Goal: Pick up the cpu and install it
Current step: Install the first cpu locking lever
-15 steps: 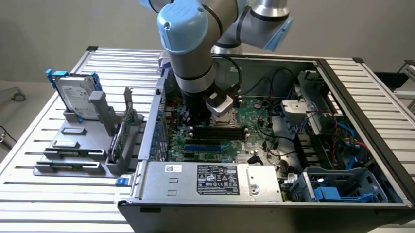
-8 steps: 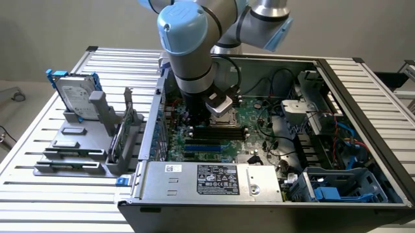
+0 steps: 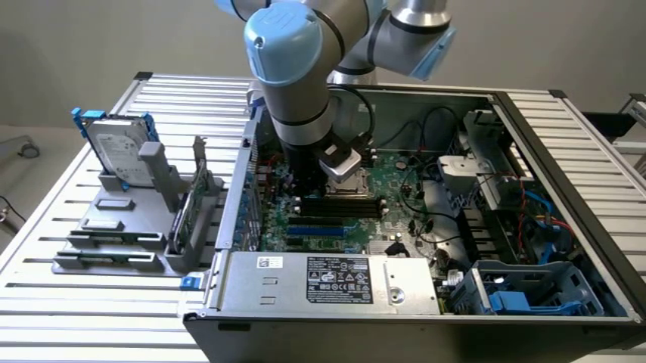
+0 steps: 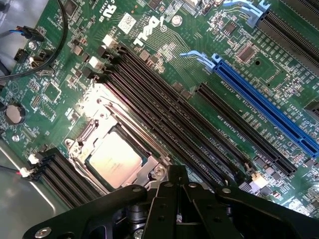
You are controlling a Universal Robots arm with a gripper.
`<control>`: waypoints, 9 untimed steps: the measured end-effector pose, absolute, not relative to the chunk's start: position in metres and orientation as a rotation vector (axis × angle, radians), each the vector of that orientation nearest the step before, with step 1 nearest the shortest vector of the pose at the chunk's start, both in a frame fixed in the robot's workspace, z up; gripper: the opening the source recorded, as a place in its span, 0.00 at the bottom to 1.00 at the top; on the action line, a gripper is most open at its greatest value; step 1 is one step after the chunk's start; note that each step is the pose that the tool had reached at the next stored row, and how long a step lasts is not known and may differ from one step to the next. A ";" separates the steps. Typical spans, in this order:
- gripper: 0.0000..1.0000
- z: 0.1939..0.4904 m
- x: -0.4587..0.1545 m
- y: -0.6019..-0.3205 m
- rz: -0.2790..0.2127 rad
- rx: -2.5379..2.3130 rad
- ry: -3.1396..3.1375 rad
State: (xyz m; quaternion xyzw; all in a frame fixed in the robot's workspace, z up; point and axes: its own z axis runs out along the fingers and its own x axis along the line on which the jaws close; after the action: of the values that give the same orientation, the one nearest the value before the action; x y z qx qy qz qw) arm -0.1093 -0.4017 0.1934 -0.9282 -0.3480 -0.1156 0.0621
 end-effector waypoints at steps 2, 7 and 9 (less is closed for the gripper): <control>0.11 0.193 -0.109 -0.402 -0.348 -2.809 -1.054; 0.11 0.199 -0.109 -0.401 -0.348 -2.809 -1.053; 0.11 0.206 -0.110 -0.400 -0.348 -2.809 -1.053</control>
State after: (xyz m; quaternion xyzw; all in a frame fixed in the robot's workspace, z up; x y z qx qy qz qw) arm -0.1096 -0.4003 0.2062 -0.9284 -0.3481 -0.1151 0.0606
